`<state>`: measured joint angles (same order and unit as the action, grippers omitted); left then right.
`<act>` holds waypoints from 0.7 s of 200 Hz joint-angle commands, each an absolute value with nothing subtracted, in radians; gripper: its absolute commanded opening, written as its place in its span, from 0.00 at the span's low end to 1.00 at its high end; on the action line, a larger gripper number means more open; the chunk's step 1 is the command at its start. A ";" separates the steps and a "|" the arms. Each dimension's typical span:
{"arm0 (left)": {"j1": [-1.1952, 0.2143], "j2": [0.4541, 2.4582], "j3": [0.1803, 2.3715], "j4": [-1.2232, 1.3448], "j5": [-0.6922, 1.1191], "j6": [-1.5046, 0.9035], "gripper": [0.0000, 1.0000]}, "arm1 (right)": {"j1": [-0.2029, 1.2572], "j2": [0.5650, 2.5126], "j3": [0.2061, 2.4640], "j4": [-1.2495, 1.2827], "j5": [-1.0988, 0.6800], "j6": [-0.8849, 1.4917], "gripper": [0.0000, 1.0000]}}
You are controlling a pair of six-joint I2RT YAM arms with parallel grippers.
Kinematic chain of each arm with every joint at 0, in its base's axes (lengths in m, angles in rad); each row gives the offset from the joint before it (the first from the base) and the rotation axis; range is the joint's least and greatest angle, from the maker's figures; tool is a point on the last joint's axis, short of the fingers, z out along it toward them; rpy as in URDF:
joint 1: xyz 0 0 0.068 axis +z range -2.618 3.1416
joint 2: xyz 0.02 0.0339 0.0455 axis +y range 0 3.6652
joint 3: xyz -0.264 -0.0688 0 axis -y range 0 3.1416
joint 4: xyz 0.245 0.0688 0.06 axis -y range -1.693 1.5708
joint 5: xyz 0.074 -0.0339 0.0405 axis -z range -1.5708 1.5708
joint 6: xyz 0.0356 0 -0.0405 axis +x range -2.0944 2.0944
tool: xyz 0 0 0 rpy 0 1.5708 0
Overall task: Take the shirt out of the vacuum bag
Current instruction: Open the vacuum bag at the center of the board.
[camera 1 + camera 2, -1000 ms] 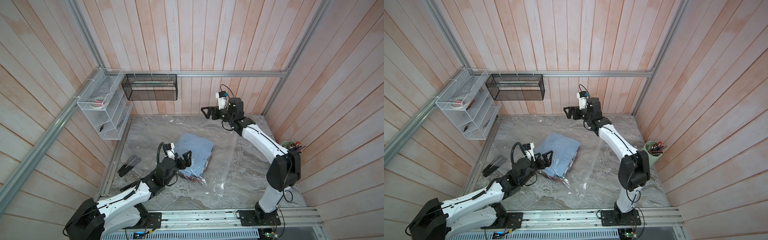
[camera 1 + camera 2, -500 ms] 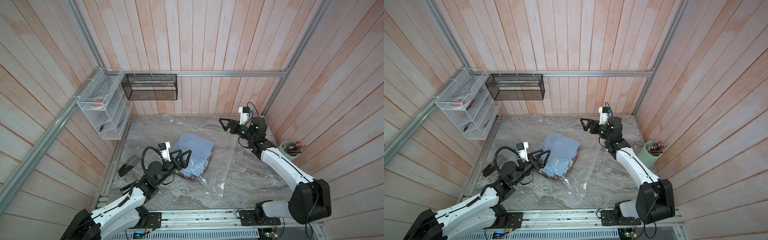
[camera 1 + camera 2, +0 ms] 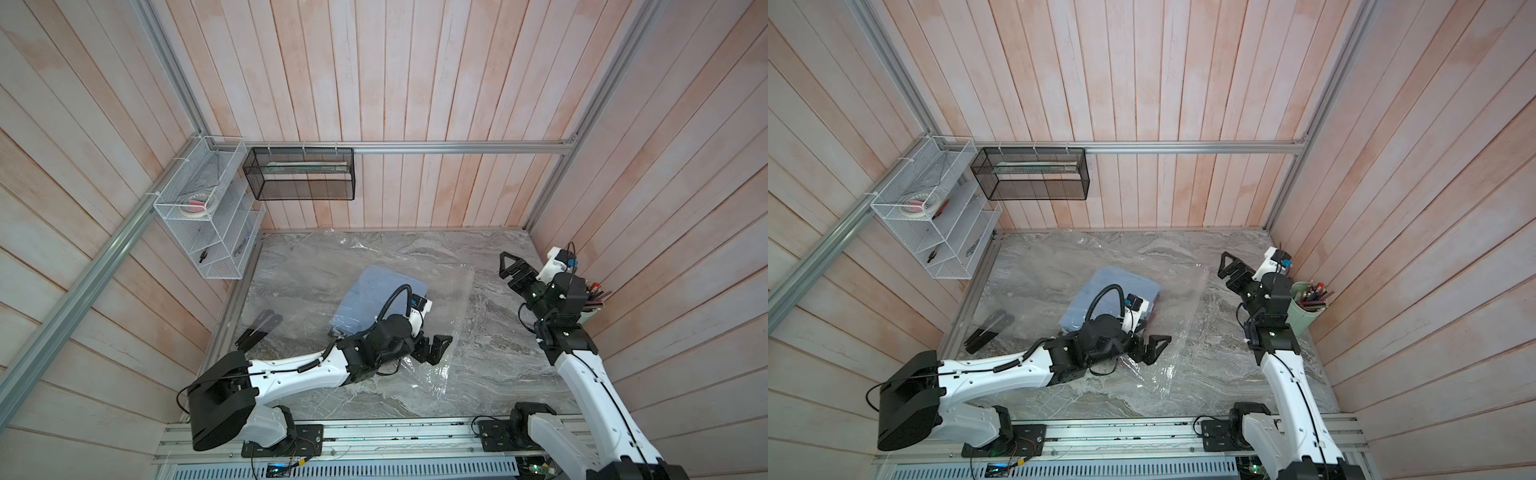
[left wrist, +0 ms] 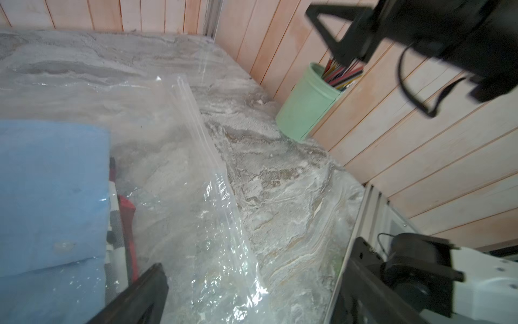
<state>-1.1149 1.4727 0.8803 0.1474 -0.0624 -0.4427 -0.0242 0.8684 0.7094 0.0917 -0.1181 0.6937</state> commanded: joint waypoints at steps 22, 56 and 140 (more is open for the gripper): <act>-1.205 1.691 1.111 -0.082 -0.234 -0.351 1.00 | -0.028 0.768 0.680 0.004 0.042 0.694 0.98; -1.226 1.847 1.264 -0.191 -0.326 -0.352 1.00 | -0.028 0.741 0.679 -0.017 0.056 0.686 0.98; -1.226 2.135 1.584 -0.433 -0.628 -0.372 1.00 | -0.028 0.622 0.660 -0.025 0.106 0.692 0.98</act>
